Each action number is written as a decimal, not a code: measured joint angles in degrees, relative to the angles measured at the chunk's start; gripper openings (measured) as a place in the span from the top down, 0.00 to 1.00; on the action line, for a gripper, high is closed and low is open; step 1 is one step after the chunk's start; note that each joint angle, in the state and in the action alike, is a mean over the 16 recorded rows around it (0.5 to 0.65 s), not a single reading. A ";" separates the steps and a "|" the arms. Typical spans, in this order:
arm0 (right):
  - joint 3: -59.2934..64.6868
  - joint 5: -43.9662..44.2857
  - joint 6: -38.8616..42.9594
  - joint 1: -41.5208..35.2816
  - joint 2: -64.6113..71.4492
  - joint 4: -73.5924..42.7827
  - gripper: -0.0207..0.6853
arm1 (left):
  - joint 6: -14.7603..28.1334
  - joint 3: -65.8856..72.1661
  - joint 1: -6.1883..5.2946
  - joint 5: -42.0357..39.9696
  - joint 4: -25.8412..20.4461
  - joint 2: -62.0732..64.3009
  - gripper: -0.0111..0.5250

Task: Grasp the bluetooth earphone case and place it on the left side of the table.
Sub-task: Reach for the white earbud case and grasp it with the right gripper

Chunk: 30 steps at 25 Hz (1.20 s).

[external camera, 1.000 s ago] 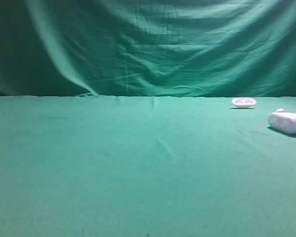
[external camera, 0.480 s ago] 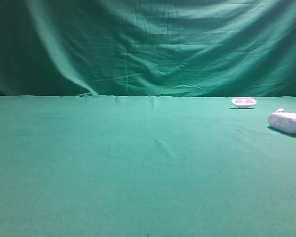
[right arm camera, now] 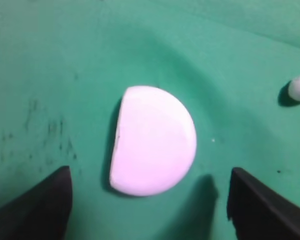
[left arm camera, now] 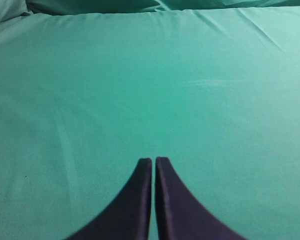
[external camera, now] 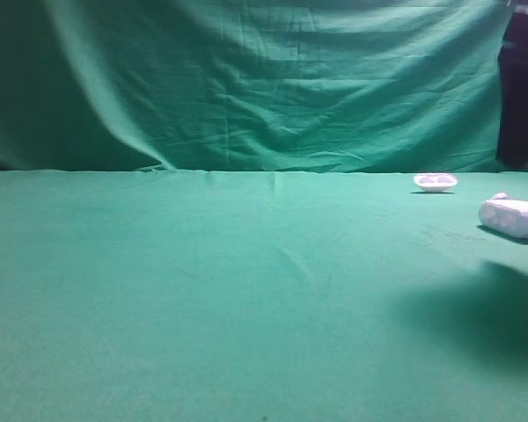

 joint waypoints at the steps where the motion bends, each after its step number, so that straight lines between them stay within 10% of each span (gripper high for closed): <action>1: -0.28 -0.20 -0.01 0.00 0.72 0.00 0.19 | 0.00 0.00 0.00 0.00 0.00 0.00 0.98; 16: -7.78 4.69 -0.14 0.87 3.95 0.49 0.51 | 0.00 0.00 0.00 0.00 0.00 0.00 0.98; 30: -41.07 14.31 -0.23 18.81 14.89 2.42 0.52 | 0.00 0.00 0.00 0.00 0.00 0.00 0.98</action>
